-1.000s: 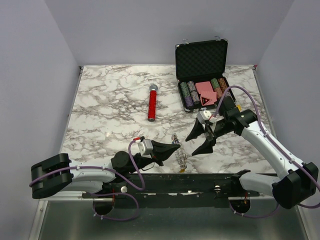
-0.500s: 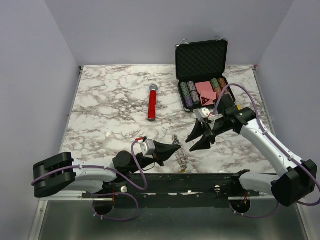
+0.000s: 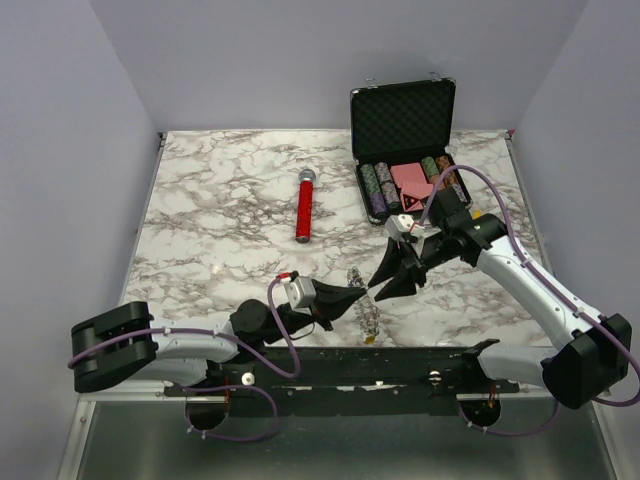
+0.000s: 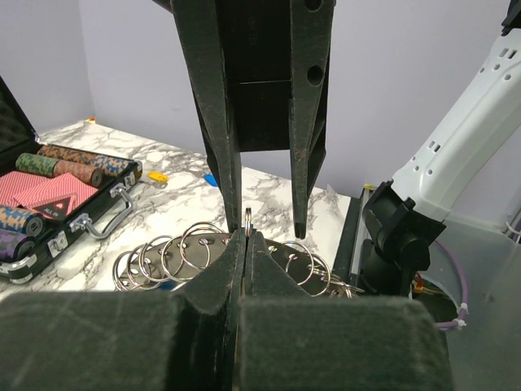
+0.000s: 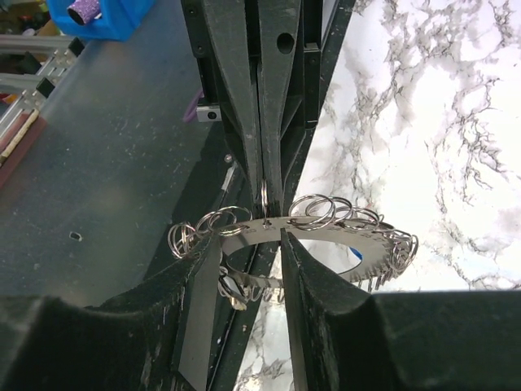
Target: Put the keys on the keyring
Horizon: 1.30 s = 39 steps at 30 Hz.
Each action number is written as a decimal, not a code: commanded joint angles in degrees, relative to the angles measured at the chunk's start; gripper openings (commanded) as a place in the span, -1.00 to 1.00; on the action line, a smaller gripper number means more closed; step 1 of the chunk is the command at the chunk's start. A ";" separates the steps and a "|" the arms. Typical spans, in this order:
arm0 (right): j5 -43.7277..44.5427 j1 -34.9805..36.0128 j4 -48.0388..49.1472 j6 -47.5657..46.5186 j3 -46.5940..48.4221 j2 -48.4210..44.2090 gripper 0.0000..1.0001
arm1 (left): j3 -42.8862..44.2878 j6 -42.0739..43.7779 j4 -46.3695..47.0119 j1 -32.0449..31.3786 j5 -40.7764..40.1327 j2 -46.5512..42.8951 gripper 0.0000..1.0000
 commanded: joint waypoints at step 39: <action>13.54 1.27 -10.31 -1.27 8.69 0.40 -0.99 | -0.73 -2.22 -12.14 -0.32 -1.32 -13.45 0.41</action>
